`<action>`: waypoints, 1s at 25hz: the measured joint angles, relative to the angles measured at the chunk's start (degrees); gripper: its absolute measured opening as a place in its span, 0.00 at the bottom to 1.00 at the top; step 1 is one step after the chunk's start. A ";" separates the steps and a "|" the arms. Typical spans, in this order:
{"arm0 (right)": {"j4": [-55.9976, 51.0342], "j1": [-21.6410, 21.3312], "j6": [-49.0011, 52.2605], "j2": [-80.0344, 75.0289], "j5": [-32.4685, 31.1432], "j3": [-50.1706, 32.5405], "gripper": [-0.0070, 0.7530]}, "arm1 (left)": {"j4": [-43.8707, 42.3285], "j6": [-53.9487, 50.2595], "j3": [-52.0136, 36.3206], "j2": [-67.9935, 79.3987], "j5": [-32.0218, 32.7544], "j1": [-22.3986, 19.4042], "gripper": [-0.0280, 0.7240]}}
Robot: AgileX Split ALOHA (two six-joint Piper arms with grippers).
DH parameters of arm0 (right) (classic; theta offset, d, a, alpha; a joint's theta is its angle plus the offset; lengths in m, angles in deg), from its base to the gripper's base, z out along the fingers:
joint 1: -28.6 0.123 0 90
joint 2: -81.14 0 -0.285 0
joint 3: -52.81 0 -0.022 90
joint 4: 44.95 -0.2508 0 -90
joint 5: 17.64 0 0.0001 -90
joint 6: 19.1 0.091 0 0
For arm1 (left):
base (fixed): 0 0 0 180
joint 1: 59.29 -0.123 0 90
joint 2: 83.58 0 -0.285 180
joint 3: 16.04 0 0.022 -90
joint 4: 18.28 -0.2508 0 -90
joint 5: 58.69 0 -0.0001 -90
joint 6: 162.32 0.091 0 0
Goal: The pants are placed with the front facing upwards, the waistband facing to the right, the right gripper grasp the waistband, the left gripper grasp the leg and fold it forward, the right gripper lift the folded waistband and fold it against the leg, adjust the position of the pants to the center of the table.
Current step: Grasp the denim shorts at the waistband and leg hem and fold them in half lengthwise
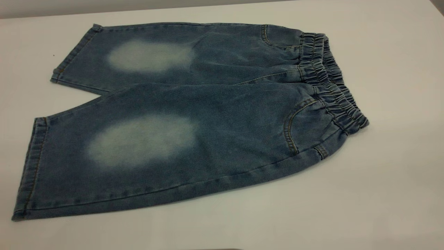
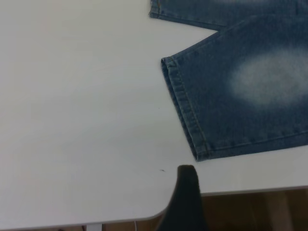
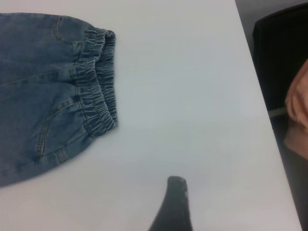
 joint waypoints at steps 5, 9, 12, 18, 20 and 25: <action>0.00 0.00 0.00 0.00 0.00 0.00 0.77 | 0.27 -0.08 0.00 0.00 0.00 0.00 0.81; 0.00 0.00 0.00 0.00 0.95 0.21 0.77 | 0.98 -2.03 0.00 0.47 -0.07 0.00 0.81; -0.25 0.37 0.47 -0.21 4.28 1.50 0.77 | 1.05 -2.36 0.15 4.22 -0.53 0.00 0.81; -3.64 0.80 2.17 -10.35 13.77 2.30 0.77 | 2.14 -4.30 1.22 16.79 -7.71 0.00 0.81; -5.72 0.80 2.06 -16.87 16.43 2.43 0.77 | 3.91 -5.13 1.57 21.11 -11.88 0.00 0.81; -11.82 0.80 -1.00 -33.46 22.62 3.15 0.77 | 9.24 -5.40 1.57 31.76 -22.02 0.00 0.81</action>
